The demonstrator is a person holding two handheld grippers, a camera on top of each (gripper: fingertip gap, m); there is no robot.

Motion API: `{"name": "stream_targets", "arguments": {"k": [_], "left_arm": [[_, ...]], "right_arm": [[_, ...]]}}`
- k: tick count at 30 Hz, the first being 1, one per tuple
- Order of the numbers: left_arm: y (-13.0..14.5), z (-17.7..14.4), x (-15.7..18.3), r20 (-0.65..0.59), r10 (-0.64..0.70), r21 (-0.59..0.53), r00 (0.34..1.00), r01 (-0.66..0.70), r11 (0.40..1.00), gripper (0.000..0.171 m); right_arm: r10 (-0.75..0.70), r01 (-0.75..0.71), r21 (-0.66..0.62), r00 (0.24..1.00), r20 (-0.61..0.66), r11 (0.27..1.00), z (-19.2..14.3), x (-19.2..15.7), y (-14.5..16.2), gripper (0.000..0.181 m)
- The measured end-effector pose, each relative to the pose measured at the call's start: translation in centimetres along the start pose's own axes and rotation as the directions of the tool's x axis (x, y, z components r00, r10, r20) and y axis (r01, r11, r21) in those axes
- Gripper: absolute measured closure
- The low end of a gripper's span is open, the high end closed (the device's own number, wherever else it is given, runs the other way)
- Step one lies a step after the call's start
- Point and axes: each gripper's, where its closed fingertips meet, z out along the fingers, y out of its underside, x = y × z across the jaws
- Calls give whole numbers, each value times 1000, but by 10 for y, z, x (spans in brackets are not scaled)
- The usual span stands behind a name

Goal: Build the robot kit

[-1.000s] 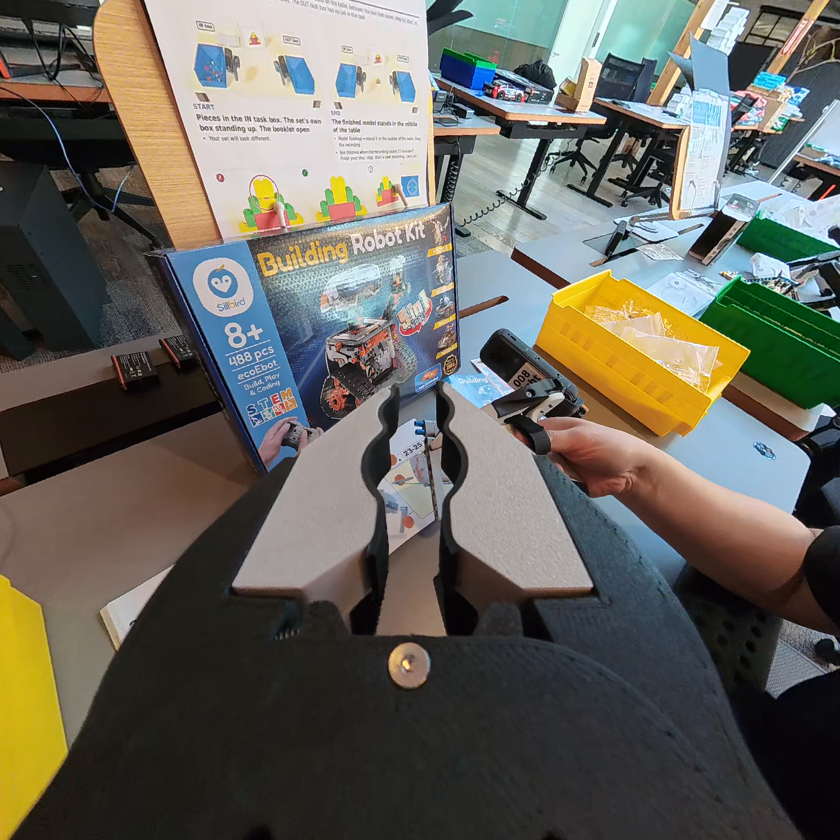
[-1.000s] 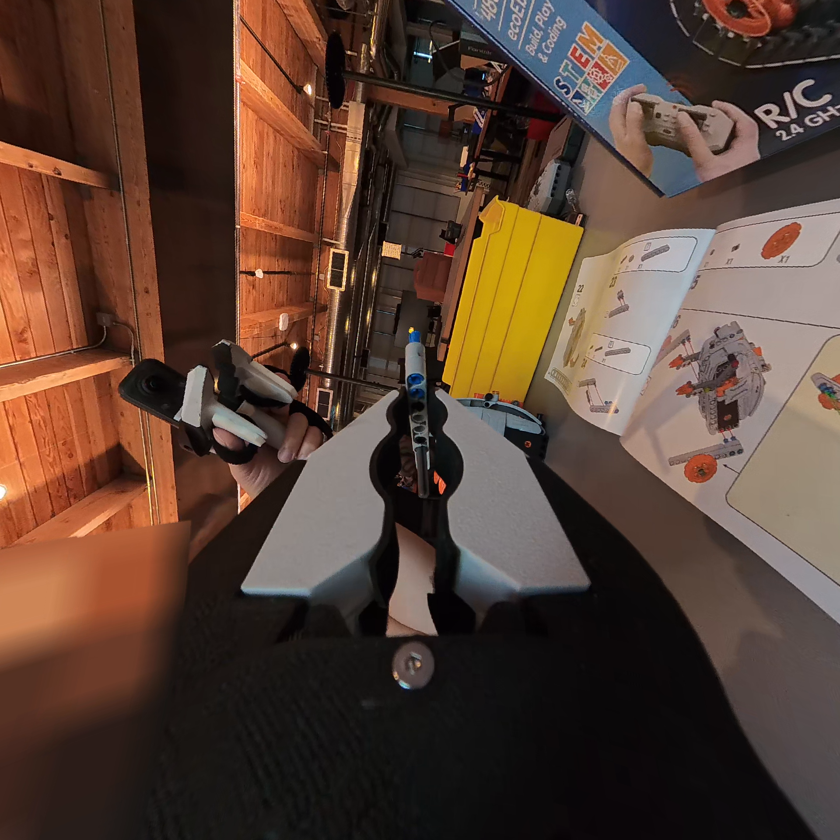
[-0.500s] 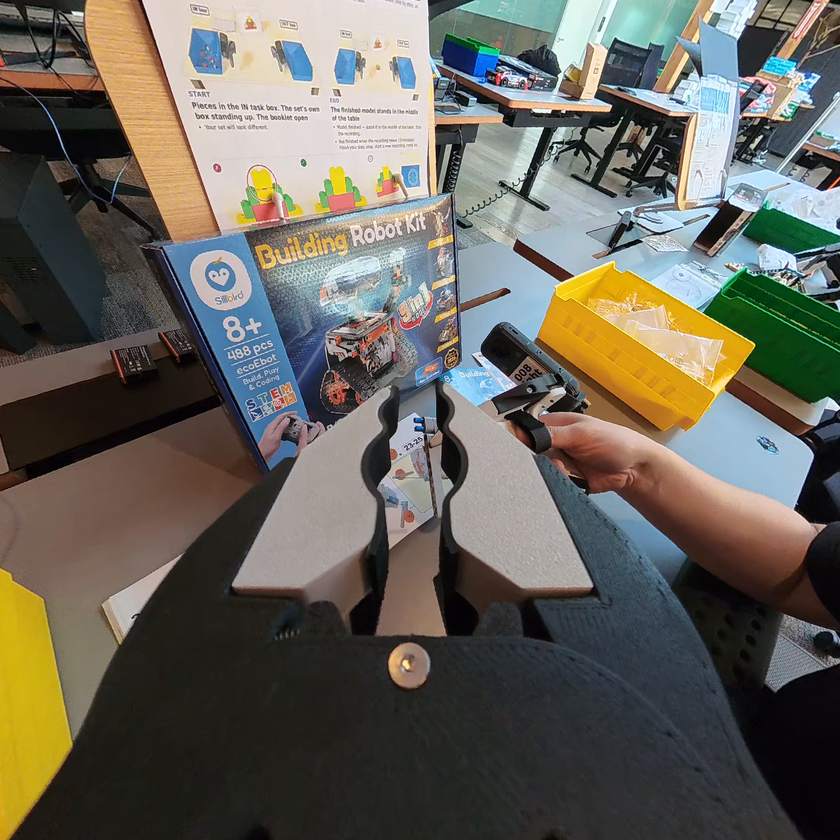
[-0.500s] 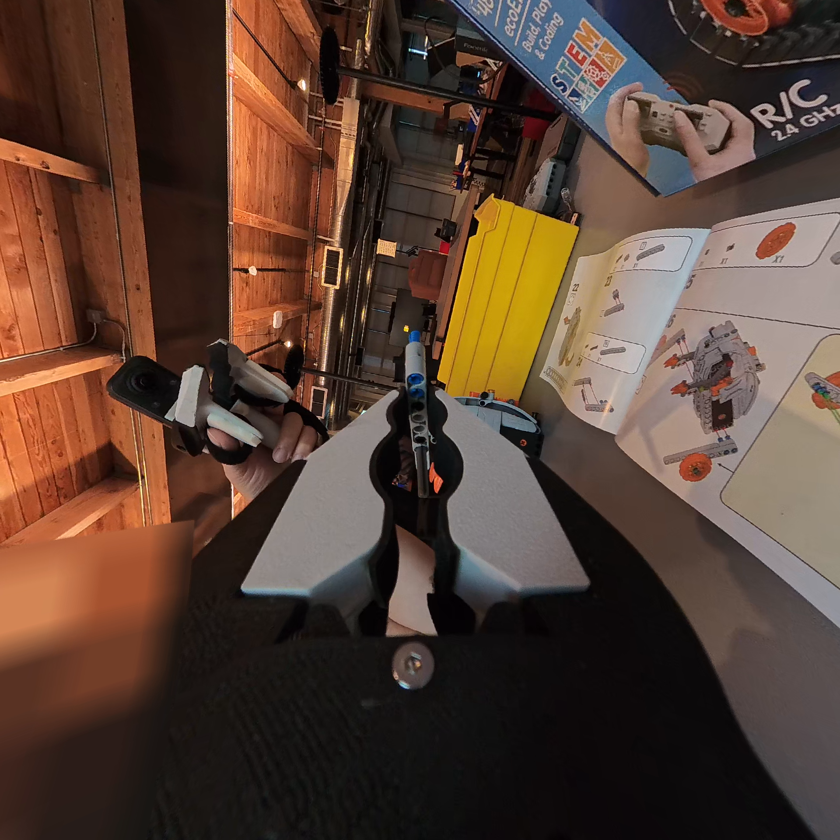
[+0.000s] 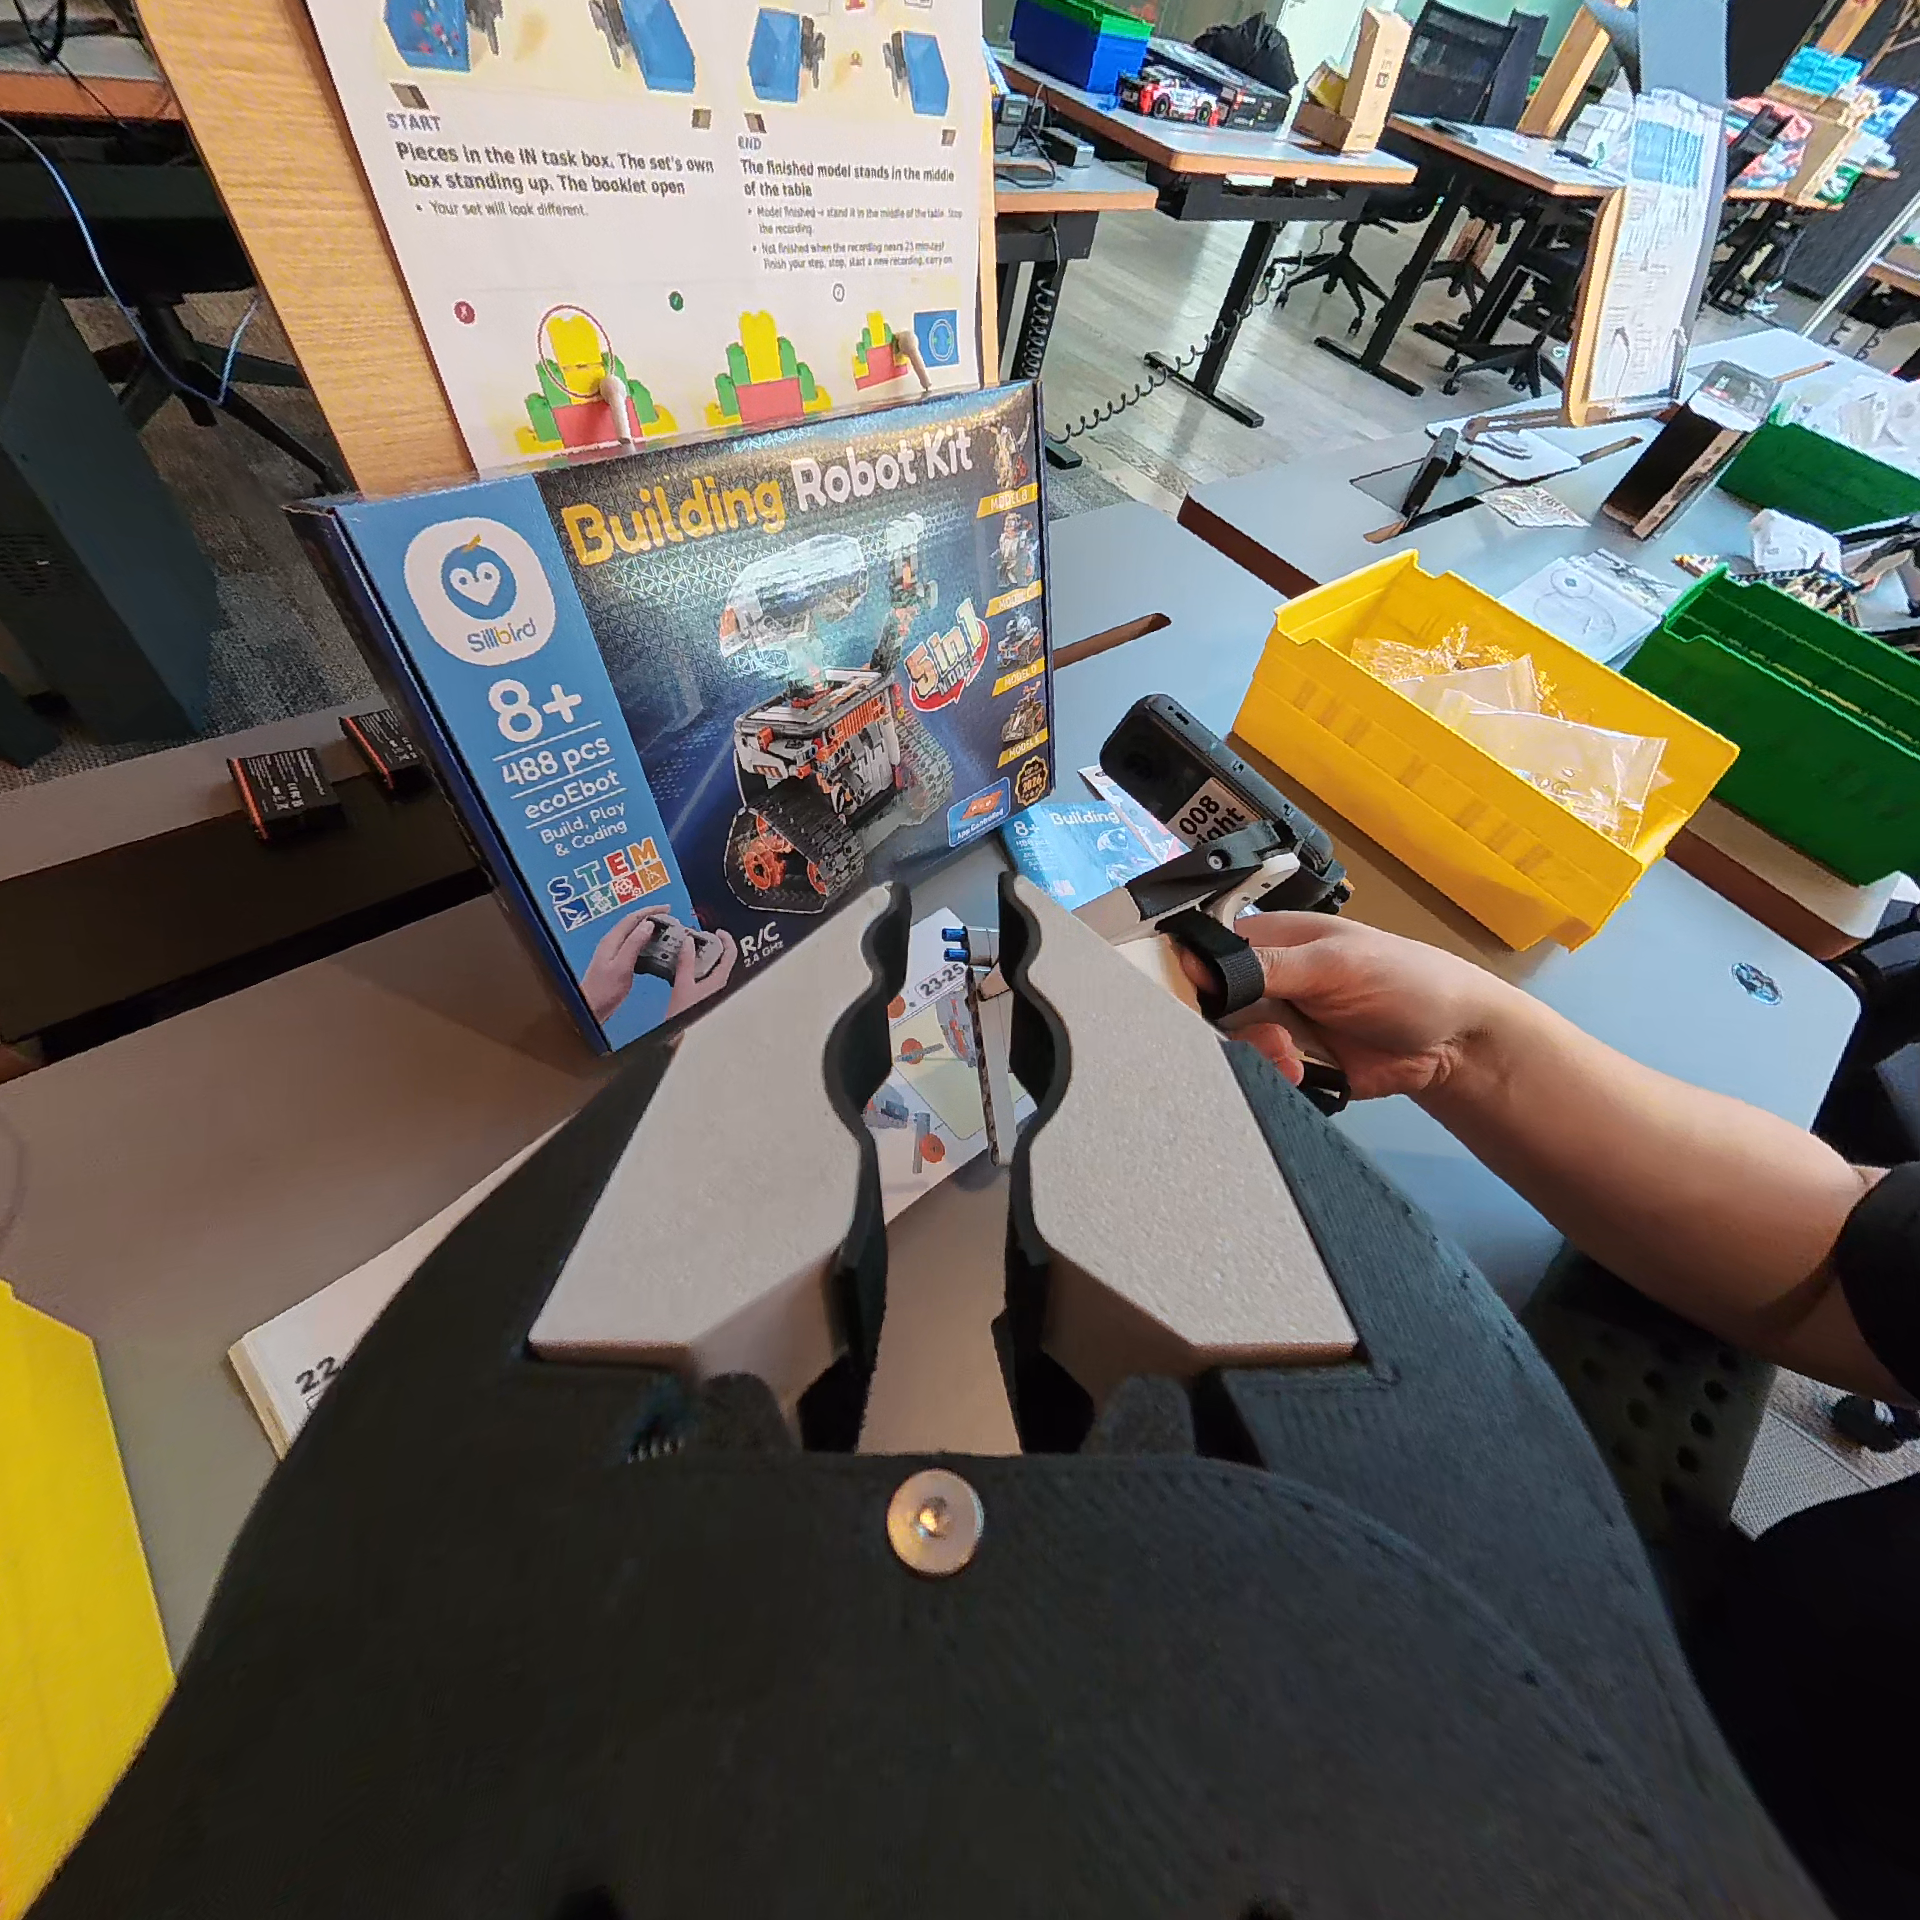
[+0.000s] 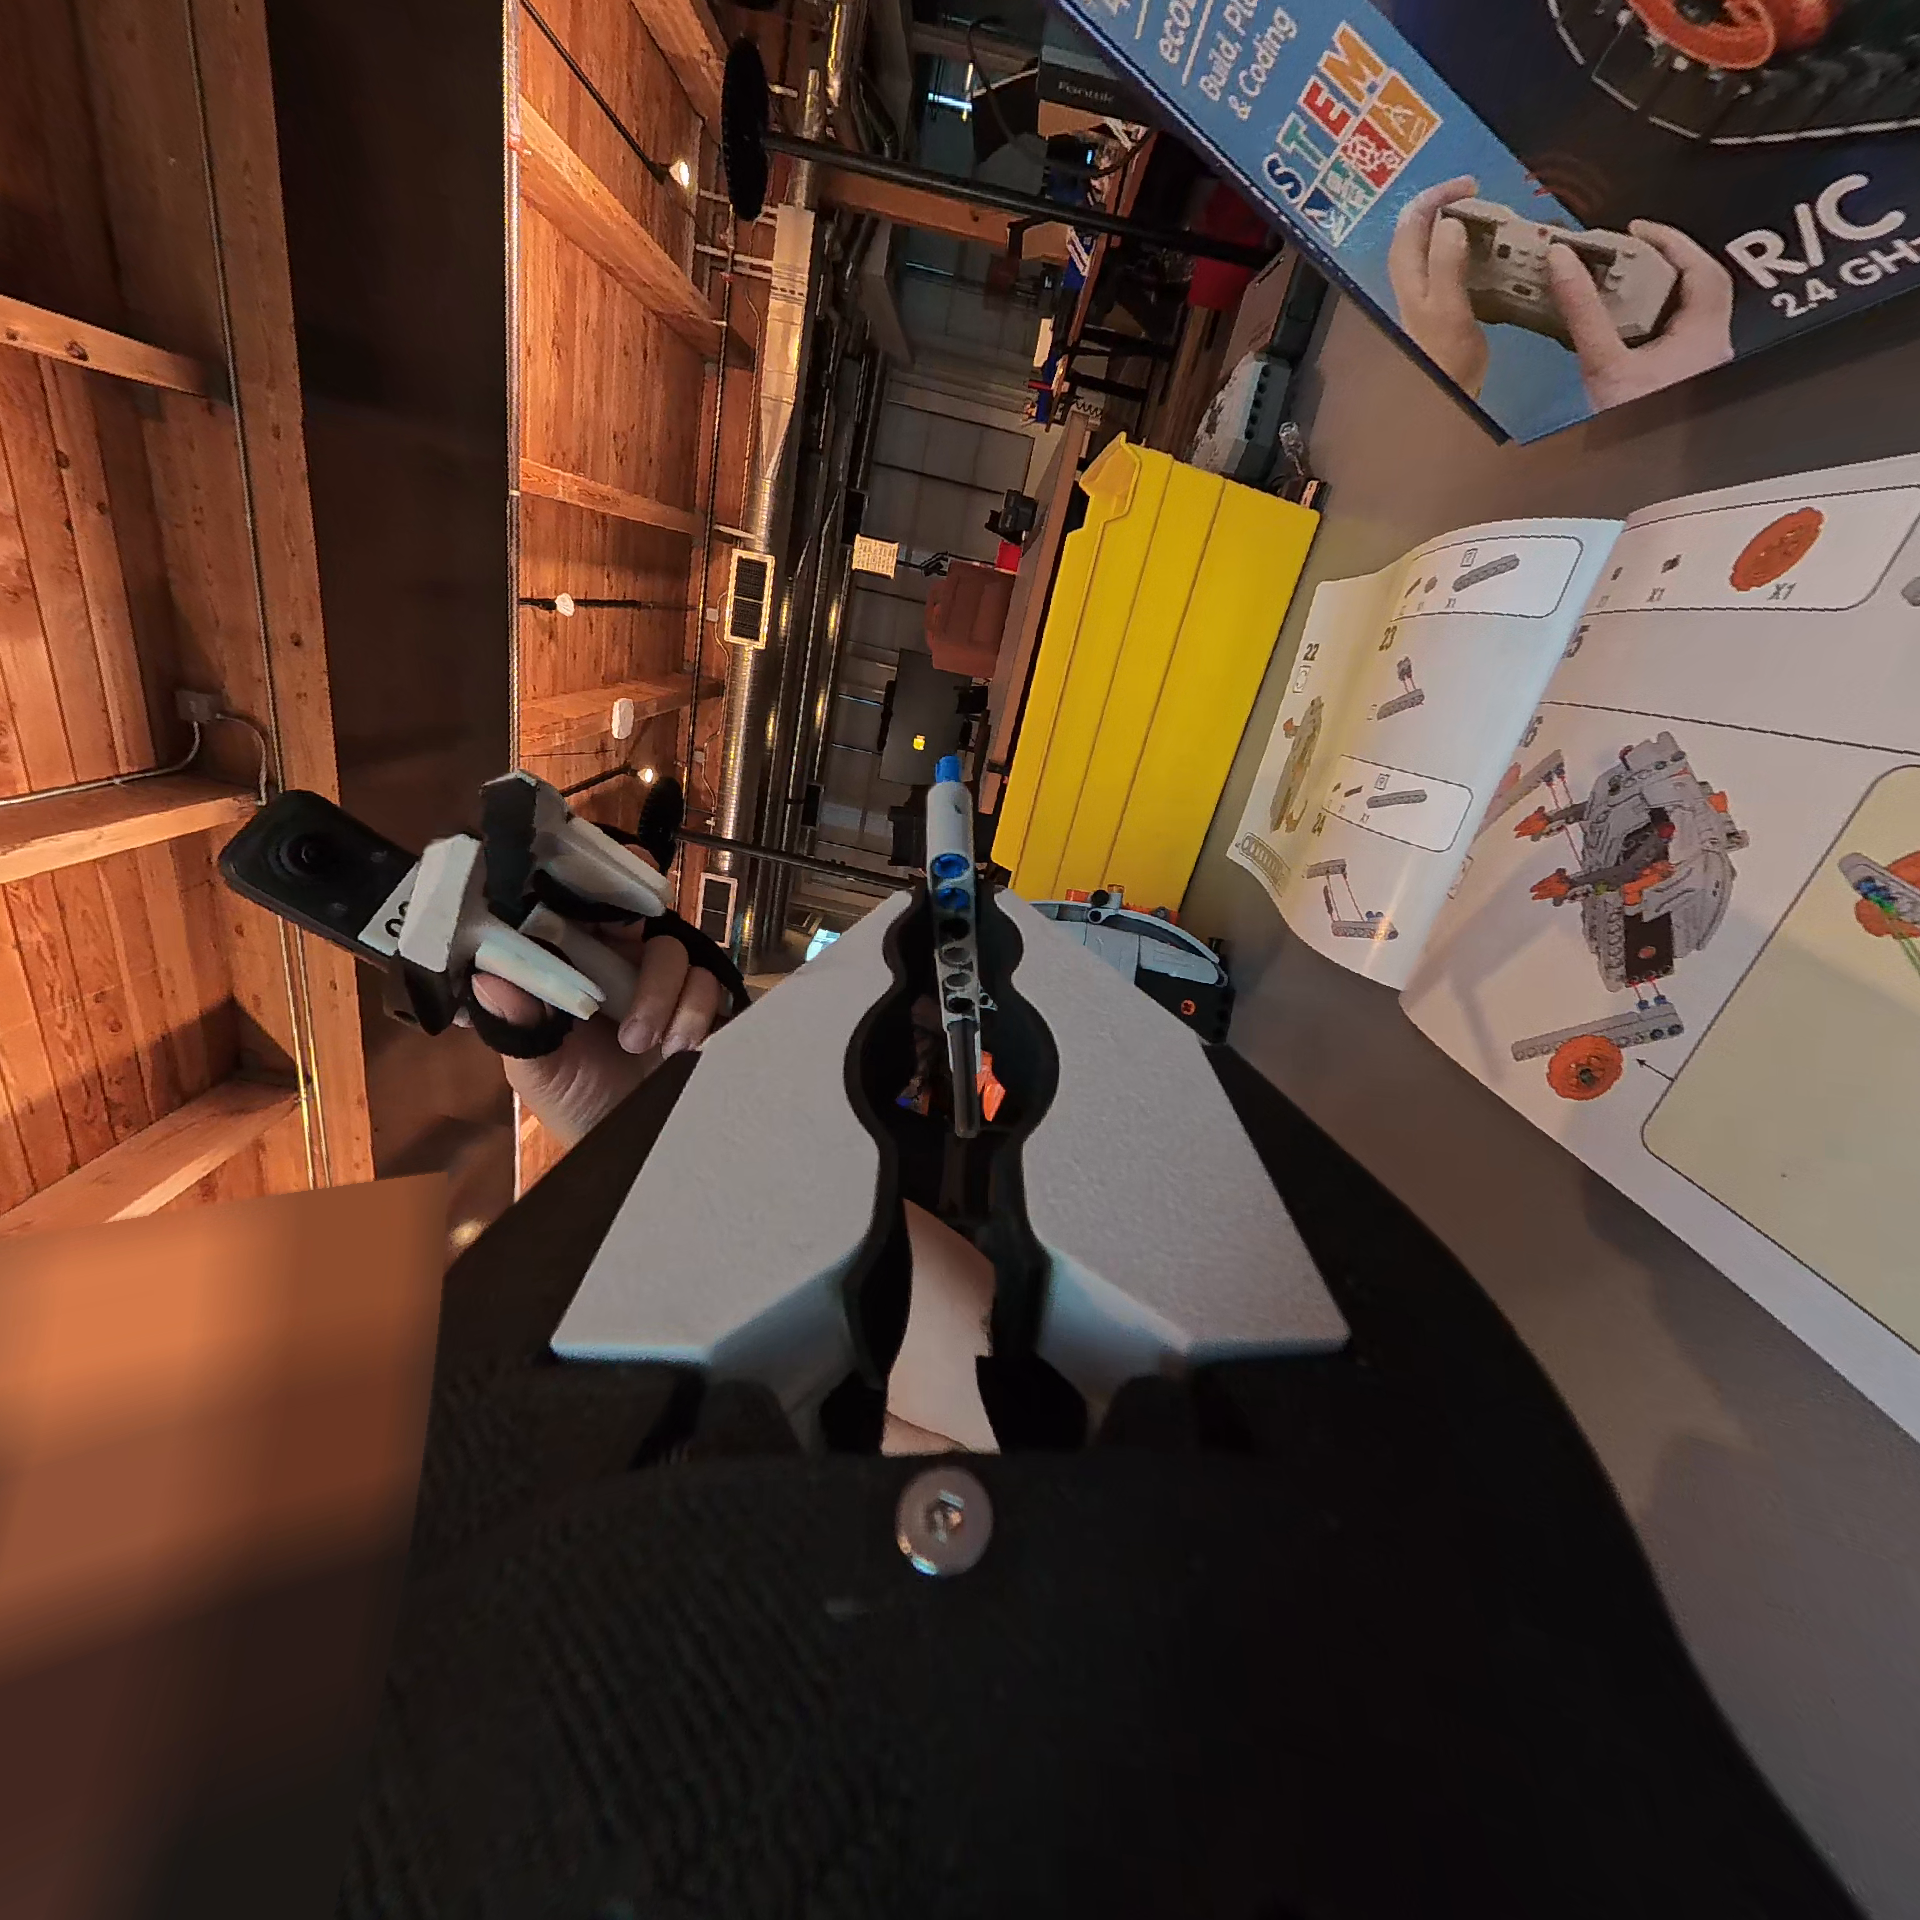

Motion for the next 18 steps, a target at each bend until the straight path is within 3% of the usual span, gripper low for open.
{"name": "stream_targets", "arguments": {"k": [7, 11, 18], "left_arm": [[13, 6, 0, -13, -14, -75, 1000, 13, 997, 155], [30, 13, 4, -52, -34, -175, 998, 24, 984, 157], [39, 22, 3, -102, -83, -222, 991, 59, 973, 157]], "right_arm": [[-54, 53, -41, 998, -22, 998, 3, 1, 6, 176], [-124, 121, -101, 992, -26, 988, 8, -2, 16, 176], [-254, 270, -129, 959, 126, 954, 12, -32, 24, 176]]}}
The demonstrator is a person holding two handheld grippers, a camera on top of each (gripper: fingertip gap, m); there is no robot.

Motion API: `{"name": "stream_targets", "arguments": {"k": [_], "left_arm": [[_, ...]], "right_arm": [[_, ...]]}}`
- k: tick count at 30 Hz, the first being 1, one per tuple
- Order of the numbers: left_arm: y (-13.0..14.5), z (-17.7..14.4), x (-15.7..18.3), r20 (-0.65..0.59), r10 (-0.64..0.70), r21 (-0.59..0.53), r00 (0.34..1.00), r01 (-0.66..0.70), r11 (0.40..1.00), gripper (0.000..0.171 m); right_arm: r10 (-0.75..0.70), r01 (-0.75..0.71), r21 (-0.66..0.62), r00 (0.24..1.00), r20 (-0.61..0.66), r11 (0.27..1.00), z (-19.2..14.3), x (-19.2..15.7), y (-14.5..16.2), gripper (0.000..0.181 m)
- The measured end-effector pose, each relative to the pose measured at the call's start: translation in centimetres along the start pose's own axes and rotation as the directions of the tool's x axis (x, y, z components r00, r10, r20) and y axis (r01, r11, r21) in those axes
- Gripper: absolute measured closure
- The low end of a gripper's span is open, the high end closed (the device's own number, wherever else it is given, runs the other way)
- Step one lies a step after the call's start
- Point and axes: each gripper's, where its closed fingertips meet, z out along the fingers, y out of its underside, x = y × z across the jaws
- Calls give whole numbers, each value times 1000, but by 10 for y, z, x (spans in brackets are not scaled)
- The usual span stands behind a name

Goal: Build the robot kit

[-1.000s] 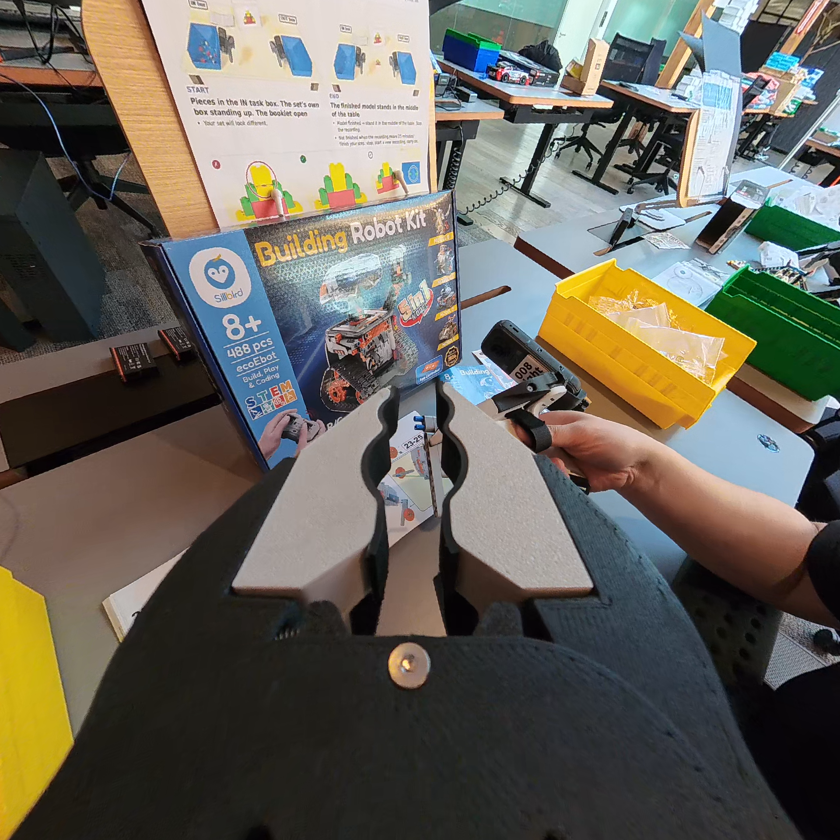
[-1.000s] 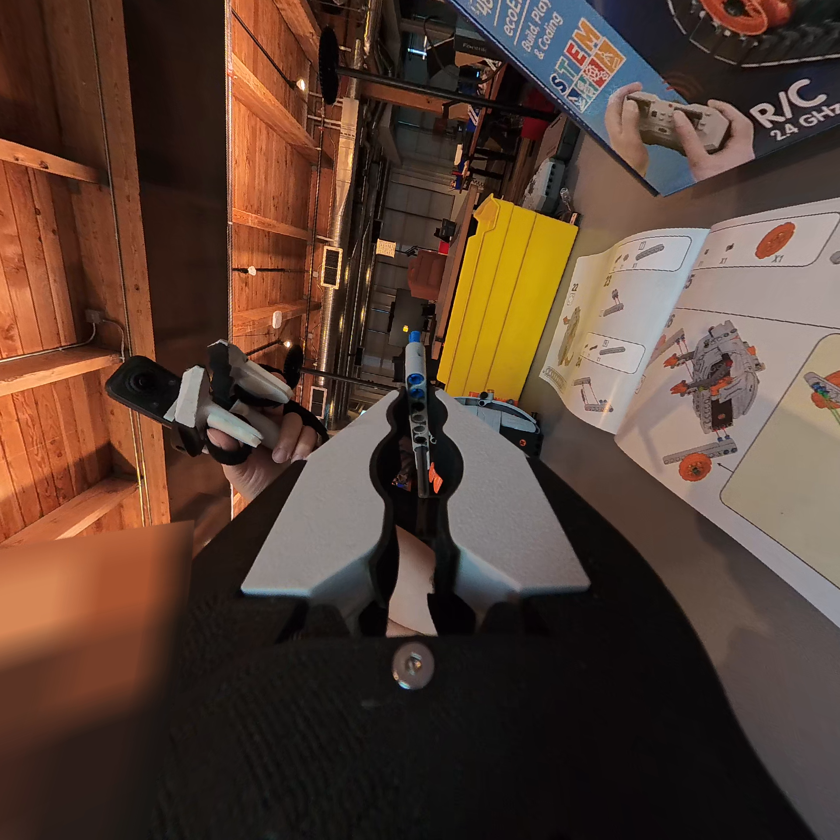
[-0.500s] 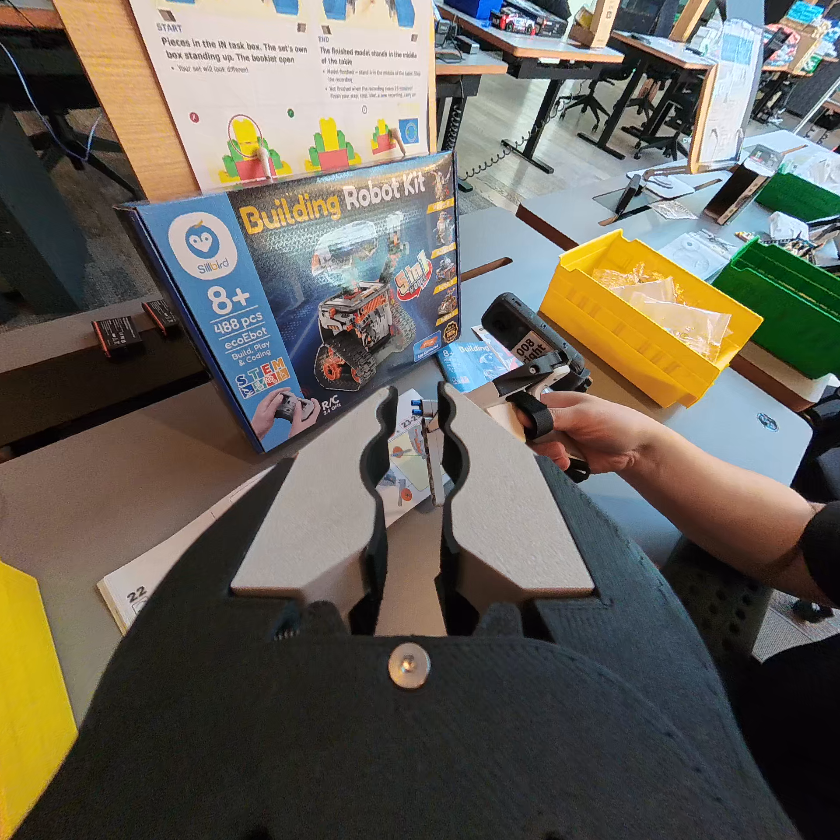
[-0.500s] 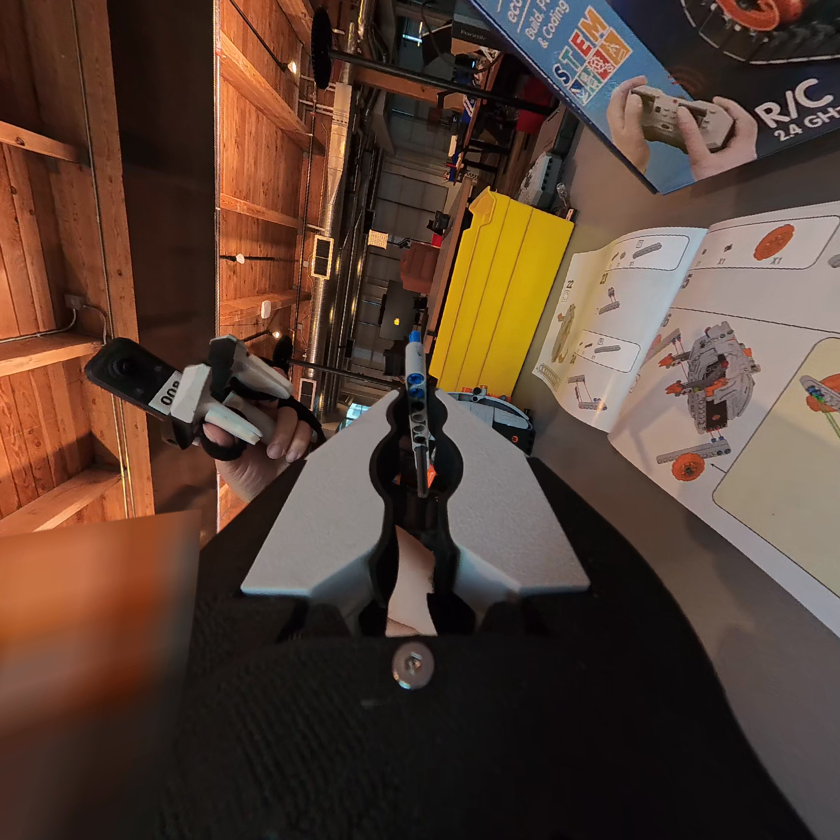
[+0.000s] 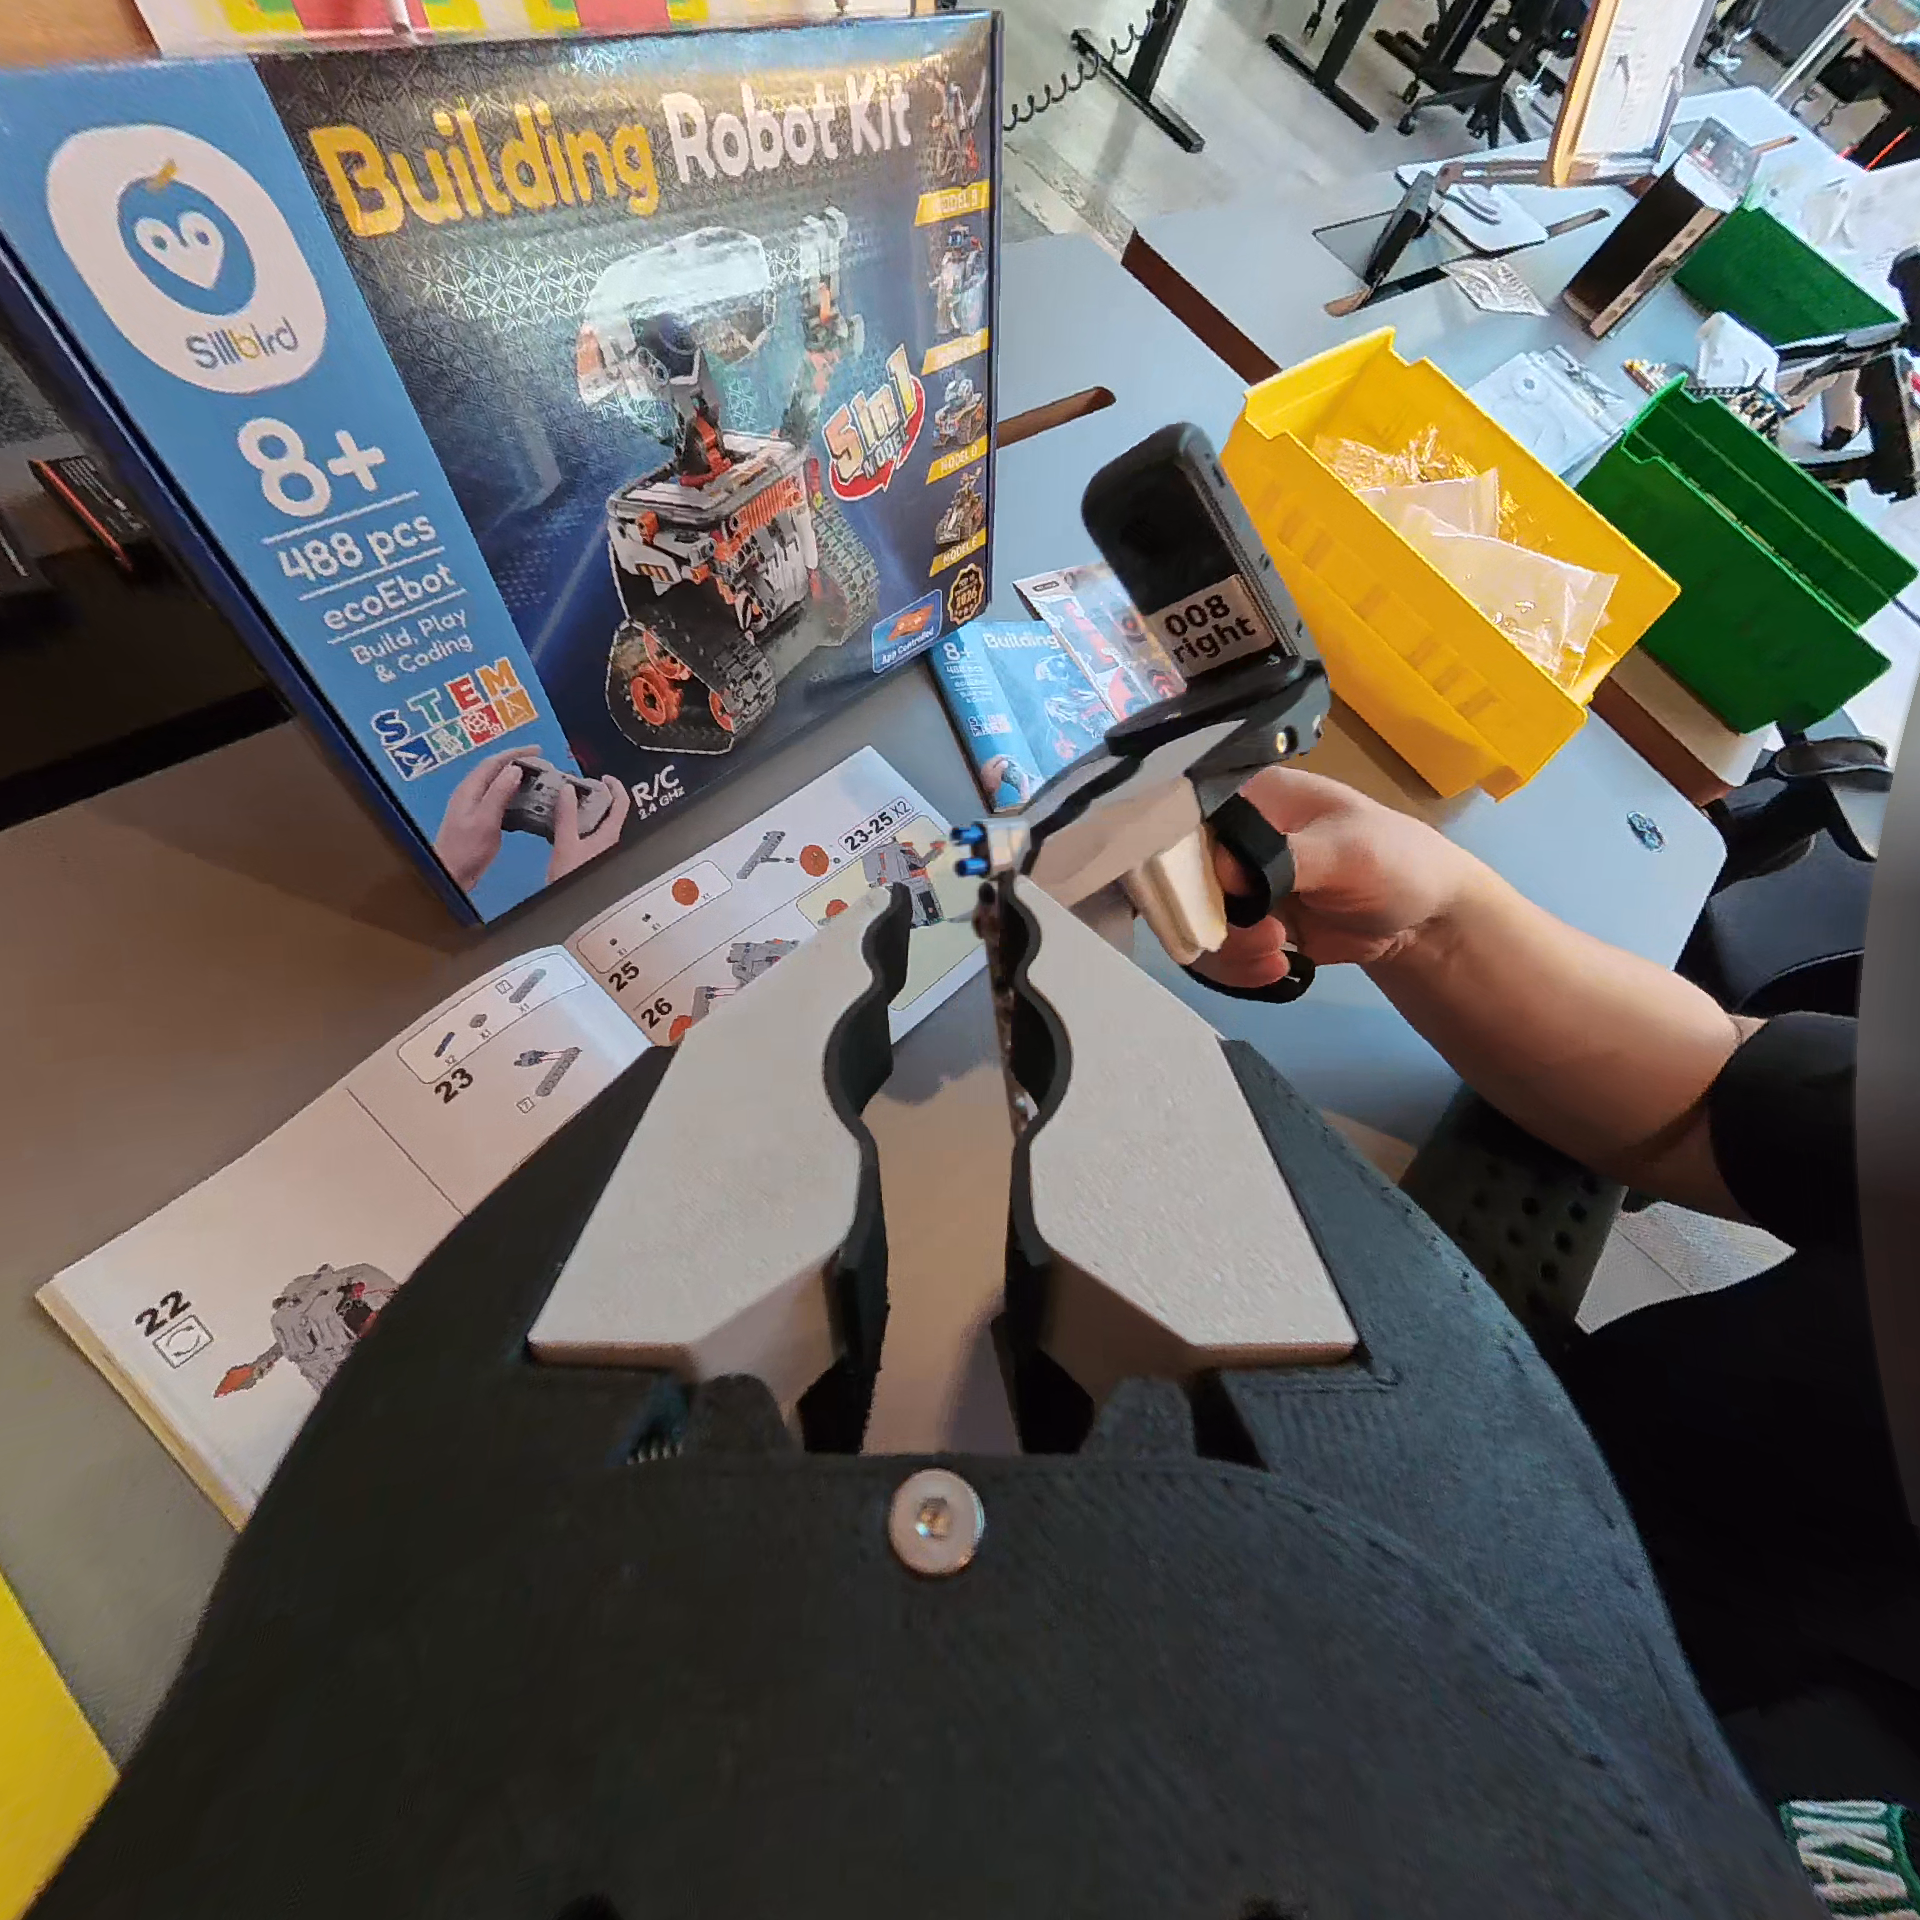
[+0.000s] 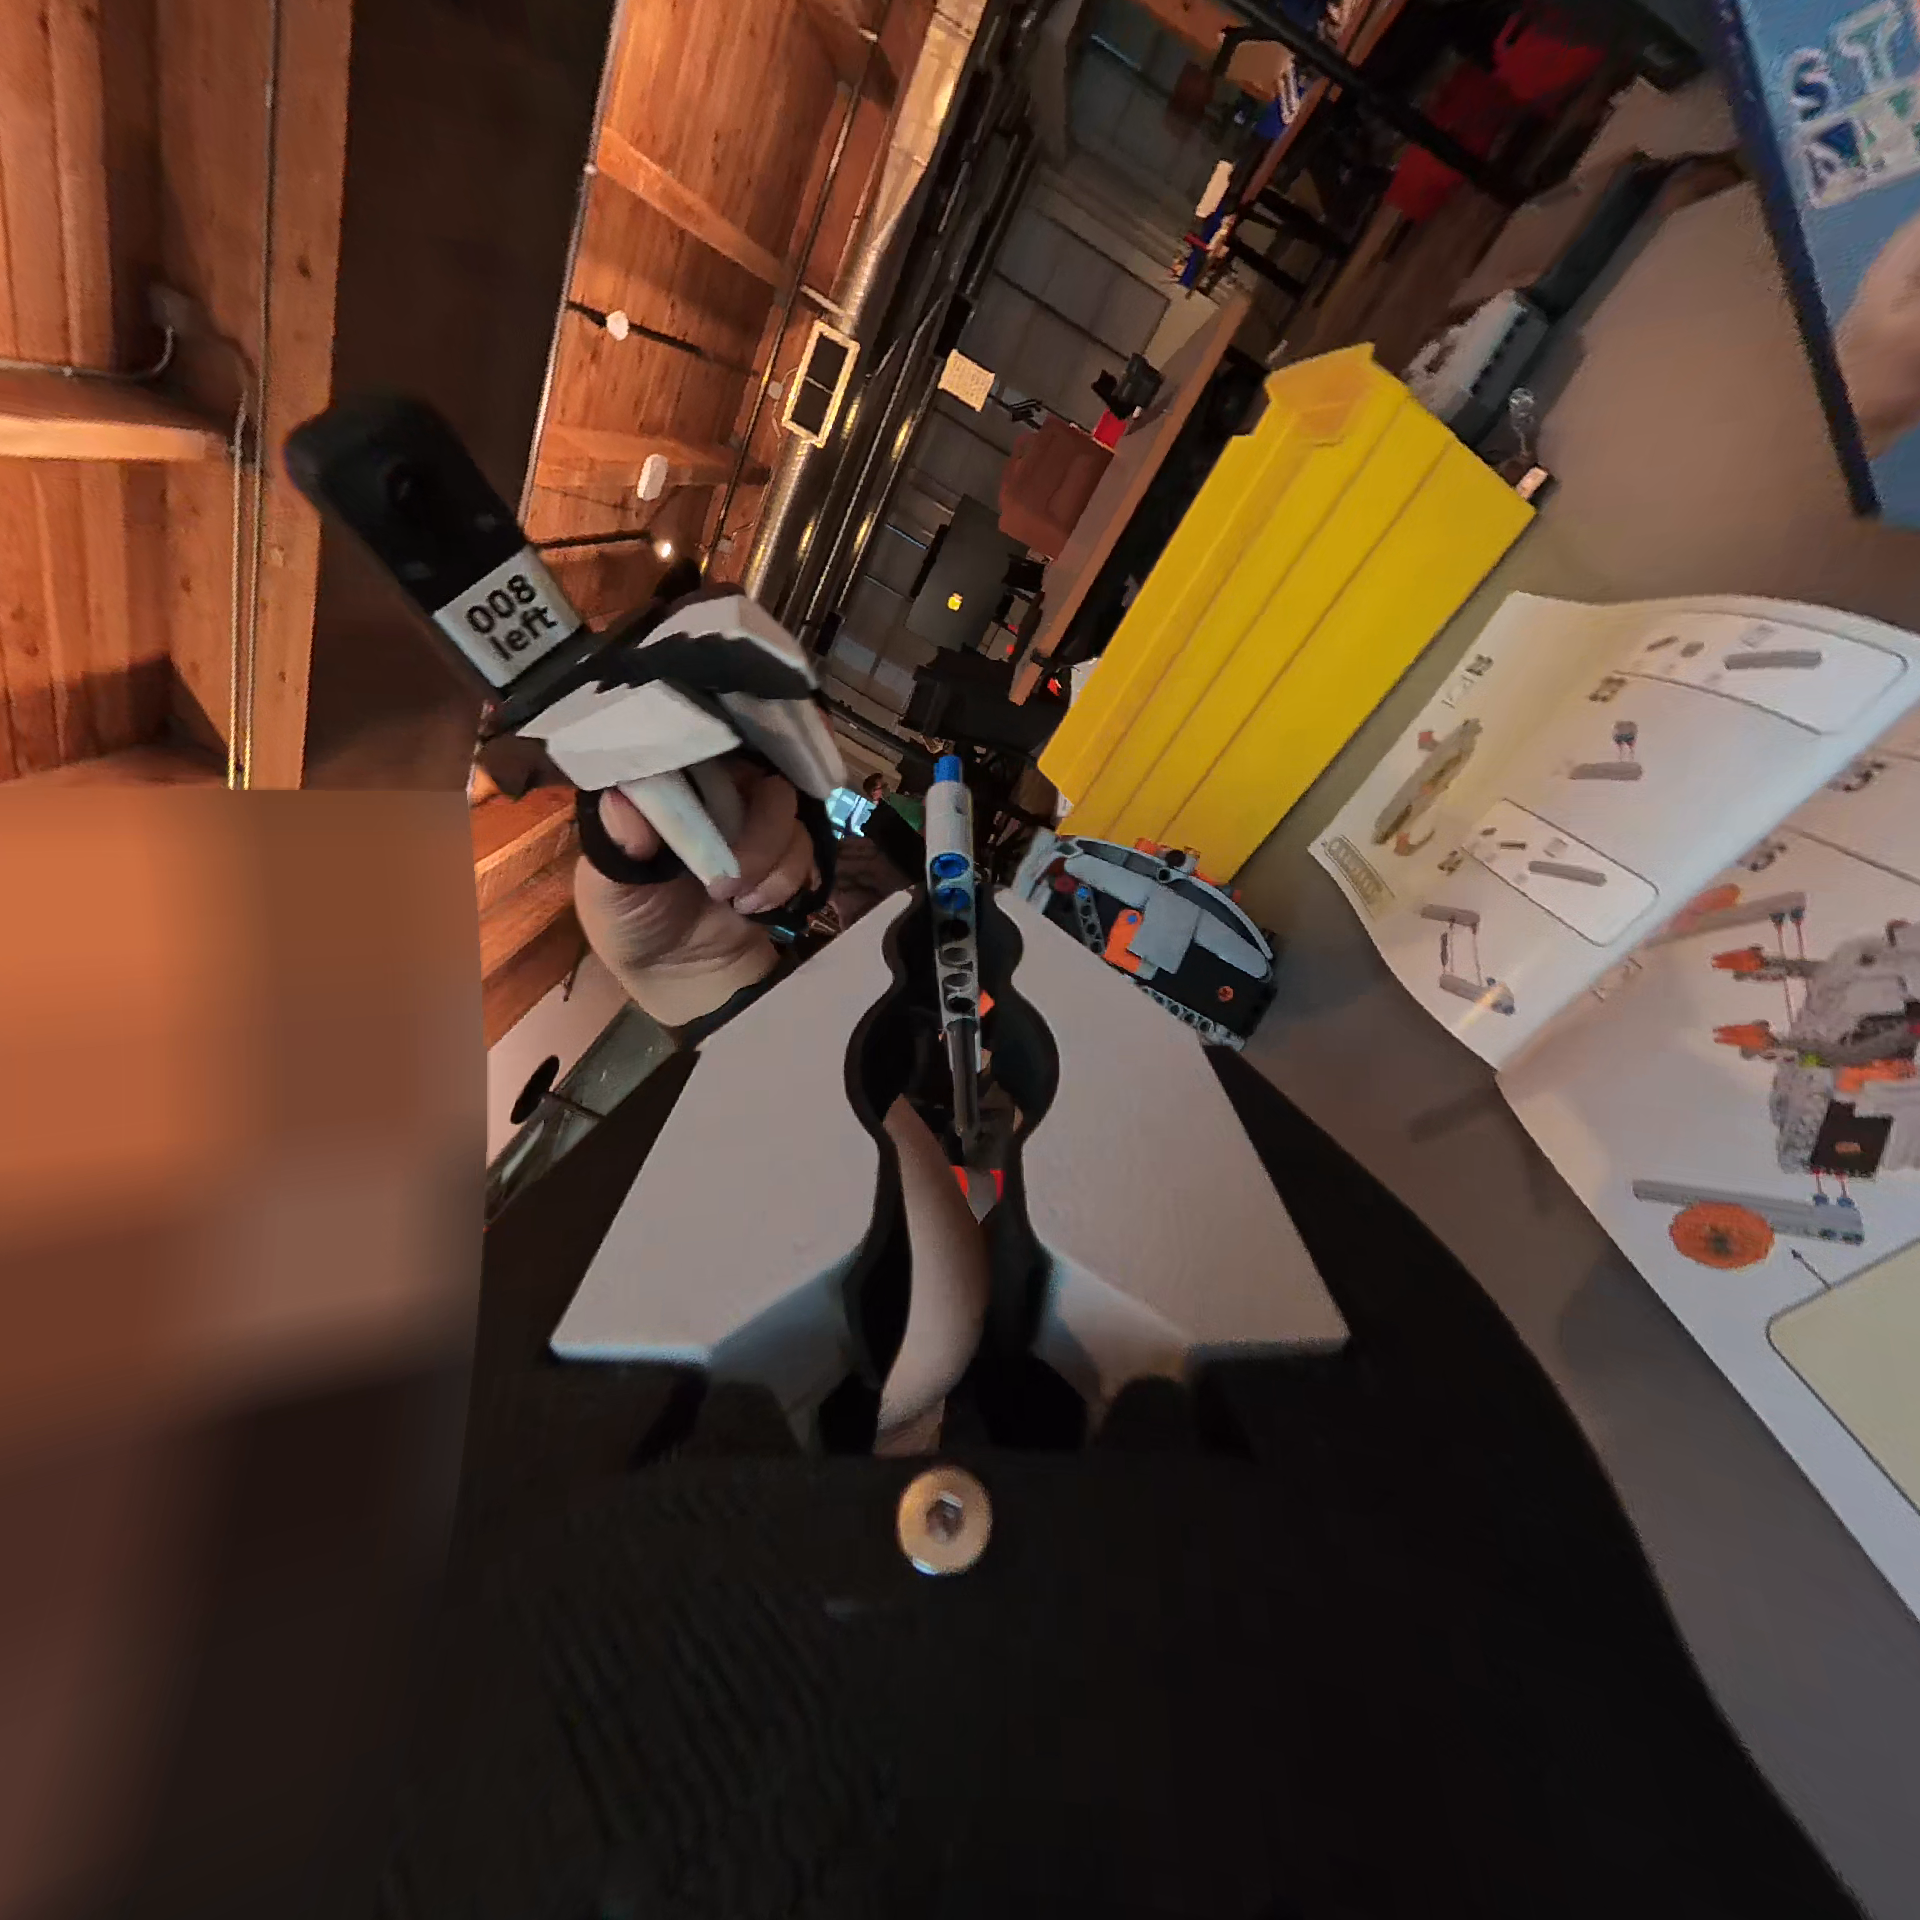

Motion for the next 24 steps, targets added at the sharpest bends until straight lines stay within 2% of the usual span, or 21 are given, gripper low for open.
{"name": "stream_targets", "arguments": {"k": [4, 8, 17, 20, 24], "left_arm": [[-1, 1, 9, -78, -4, 6, 997, 5, 1000, 153], [5, 5, 16, -125, 2, -25, 992, -6, 1000, 148], [11, 21, 30, -312, -67, -71, 948, 47, 996, 144], [8, 26, 30, -354, -120, -69, 928, 102, 992, 148], [12, 34, 30, -374, -156, -103, 914, 127, 987, 144]], "right_arm": [[-117, 118, 3, 989, 93, 993, -3, -23, -4, 176], [-168, 165, 33, 976, 138, 986, -8, -36, -9, 176], [-107, 94, 81, 978, 180, 992, -12, -47, -18, 176], [-92, 81, 99, 990, 107, 992, -12, -36, -22, 176], [-70, 51, 140, 988, 135, 989, -14, -40, -27, 176]]}}
